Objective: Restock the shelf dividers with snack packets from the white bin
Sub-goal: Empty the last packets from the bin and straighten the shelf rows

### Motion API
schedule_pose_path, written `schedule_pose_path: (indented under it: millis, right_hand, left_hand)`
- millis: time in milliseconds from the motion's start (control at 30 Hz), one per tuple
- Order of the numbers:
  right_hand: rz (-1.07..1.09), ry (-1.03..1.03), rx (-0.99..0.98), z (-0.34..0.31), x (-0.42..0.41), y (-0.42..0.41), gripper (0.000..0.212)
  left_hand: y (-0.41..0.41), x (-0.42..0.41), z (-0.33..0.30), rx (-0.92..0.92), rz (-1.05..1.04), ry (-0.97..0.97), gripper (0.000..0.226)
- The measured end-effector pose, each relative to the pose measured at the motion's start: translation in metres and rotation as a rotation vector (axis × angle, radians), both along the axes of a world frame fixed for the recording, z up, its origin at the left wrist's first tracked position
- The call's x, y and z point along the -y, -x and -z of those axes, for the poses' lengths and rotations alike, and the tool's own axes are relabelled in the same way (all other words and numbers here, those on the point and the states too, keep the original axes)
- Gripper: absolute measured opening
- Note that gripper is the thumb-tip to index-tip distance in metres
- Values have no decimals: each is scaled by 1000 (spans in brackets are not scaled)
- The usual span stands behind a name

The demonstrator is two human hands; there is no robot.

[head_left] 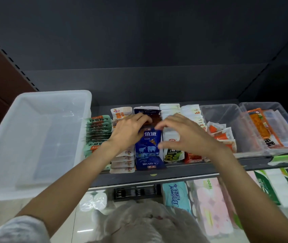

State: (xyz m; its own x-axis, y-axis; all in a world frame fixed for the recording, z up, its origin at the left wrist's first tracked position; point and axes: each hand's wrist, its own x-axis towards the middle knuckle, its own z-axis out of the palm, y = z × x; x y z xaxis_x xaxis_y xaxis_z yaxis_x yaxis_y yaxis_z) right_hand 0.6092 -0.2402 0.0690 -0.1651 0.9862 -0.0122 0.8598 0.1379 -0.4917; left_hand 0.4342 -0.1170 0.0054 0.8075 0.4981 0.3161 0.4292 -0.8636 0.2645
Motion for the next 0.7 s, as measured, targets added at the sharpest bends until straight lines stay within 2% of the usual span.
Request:
schedule_pose_path:
  millis: [67, 100, 133, 200, 233, 300, 400, 500, 533, 600, 700]
  right_hand:
    - [-126, 90, 147, 17, 23, 10, 62]
    - [-165, 90, 231, 28, 29, 16, 64]
    - [-200, 53, 307, 40, 32, 21, 60]
    - [-185, -119, 381, 59, 26, 27, 36]
    - [-121, -217, 394, 61, 18, 27, 24]
    - [58, -373, 389, 56, -4, 21, 12]
    - [232, -389, 433, 46, -36, 16, 21]
    - [164, -344, 564, 47, -49, 22, 34]
    - [152, -350, 569, 46, -48, 23, 37]
    - [161, -399, 490, 42, -45, 19, 43]
    - [229, -432, 309, 31, -47, 5, 36]
  left_hand:
    - [2, -2, 1, 29, -9, -2, 33]
    - [3, -3, 2, 41, -18, -6, 32]
    - [3, -4, 3, 50, -25, -14, 31]
    - [4, -6, 6, 48, -36, -15, 31]
    - [5, -7, 6, 43, -43, -10, 32]
    - [6, -9, 5, 47, -55, 33, 31]
    - [10, -10, -3, 166, -88, 174, 19]
    - [21, -6, -16, 337, -194, 329, 19]
    - [24, -3, -19, 334, -203, 354, 22]
    - [26, 3, -19, 192, -149, 284, 38]
    - [17, 10, -9, -86, -74, 114, 62]
